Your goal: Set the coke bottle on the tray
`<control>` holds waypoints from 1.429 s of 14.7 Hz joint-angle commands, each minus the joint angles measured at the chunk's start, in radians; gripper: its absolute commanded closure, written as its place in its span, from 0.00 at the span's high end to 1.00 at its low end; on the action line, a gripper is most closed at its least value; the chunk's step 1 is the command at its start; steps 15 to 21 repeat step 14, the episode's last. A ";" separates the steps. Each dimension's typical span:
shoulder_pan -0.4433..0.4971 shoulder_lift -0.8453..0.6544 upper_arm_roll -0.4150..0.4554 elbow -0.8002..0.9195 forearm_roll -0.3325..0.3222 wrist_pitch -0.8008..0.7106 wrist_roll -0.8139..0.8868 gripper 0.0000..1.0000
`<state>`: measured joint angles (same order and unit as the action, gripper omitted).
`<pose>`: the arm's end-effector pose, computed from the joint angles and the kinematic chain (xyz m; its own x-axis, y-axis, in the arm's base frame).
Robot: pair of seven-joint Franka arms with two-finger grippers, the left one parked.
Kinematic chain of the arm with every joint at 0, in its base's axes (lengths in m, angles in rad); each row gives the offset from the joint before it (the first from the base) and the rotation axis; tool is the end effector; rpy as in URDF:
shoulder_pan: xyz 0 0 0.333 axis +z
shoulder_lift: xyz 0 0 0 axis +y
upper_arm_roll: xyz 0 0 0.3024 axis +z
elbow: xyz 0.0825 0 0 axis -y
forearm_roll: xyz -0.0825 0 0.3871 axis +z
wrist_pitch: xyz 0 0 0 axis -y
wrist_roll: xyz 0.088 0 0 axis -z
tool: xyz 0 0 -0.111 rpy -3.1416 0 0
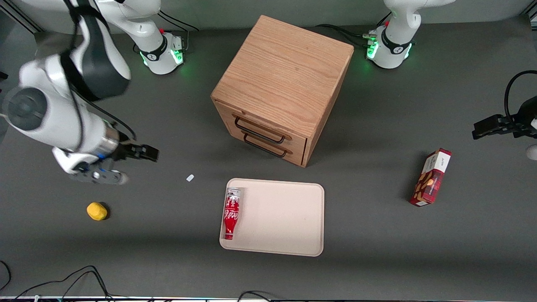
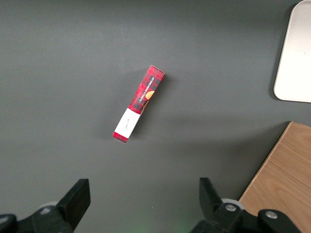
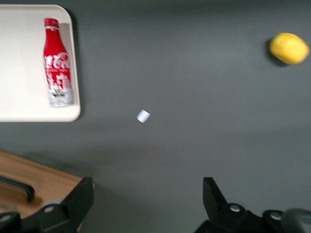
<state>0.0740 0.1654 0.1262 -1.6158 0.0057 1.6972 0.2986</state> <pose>0.5938 0.1165 0.5003 0.9912 -0.0996 -0.0867 -0.1001 -0.9950 -0.0008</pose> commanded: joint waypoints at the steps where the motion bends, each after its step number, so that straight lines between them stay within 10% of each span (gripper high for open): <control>1: 0.076 -0.202 -0.137 -0.170 0.062 0.007 -0.075 1.00; 21: 0.069 -0.202 -0.140 -0.035 -0.046 -0.183 -0.073 1.00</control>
